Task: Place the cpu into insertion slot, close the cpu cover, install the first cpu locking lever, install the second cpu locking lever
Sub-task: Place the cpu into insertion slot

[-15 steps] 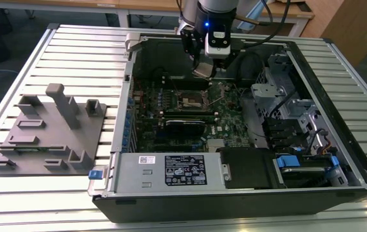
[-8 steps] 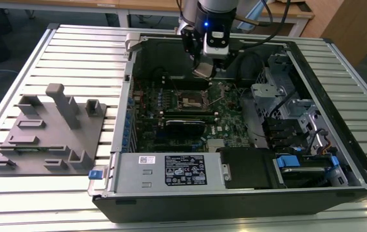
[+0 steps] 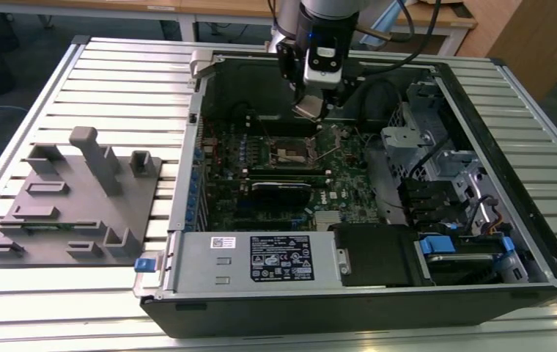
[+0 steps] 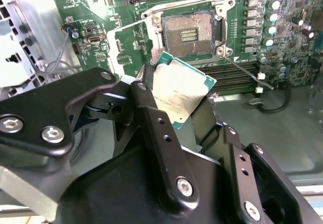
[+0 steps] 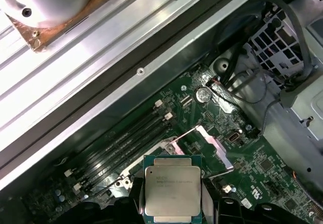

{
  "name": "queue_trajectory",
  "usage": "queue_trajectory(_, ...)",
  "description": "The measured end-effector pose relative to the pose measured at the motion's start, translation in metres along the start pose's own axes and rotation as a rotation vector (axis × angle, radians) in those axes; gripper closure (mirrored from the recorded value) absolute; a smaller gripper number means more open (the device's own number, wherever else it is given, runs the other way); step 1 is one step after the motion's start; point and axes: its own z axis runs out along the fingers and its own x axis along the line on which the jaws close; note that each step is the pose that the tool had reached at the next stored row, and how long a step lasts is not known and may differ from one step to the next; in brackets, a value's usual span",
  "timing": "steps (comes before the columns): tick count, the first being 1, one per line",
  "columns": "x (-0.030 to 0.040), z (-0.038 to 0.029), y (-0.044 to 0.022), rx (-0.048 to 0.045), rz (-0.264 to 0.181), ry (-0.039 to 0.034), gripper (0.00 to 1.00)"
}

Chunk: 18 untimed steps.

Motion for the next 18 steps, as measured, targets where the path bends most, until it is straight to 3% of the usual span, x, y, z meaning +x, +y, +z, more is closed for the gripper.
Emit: queue_trajectory(18, 0.0000, 0.0002, 0.0000, -0.0029, 0.144, -0.0128, 0.46)
